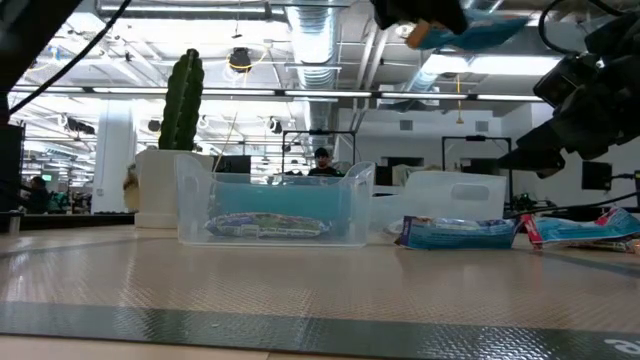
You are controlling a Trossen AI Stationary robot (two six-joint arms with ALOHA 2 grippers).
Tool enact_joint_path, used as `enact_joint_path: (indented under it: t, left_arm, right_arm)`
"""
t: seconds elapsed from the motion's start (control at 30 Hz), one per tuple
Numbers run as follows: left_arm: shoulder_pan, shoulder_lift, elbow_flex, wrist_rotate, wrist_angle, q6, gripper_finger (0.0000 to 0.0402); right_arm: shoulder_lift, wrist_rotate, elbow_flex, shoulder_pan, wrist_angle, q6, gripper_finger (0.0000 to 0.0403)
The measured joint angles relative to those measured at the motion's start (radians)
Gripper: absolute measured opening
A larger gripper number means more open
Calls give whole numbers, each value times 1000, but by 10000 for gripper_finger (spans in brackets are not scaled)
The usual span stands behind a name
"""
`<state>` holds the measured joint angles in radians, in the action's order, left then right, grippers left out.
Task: Pick and place Granola Bars by type
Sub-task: Put the orange granola bar into the right transparent bin
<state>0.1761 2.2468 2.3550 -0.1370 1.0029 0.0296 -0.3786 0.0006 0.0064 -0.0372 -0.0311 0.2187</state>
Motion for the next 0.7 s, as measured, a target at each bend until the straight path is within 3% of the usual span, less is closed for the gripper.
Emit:
enact_joint_path:
  t: [0.17,0.4,0.7]
  left_arm:
    - [-112,-38,0,11,24,2,55]
    - [-238,-41,-7,177,102,43,55]
    - [-285,-39,-37,192,99,152,55]
  right_arm:
    - [0,0,0,0,-1,0,249]
    - [0,0,0,0,0,0,249]
    - [0,0,0,0,0,0,249]
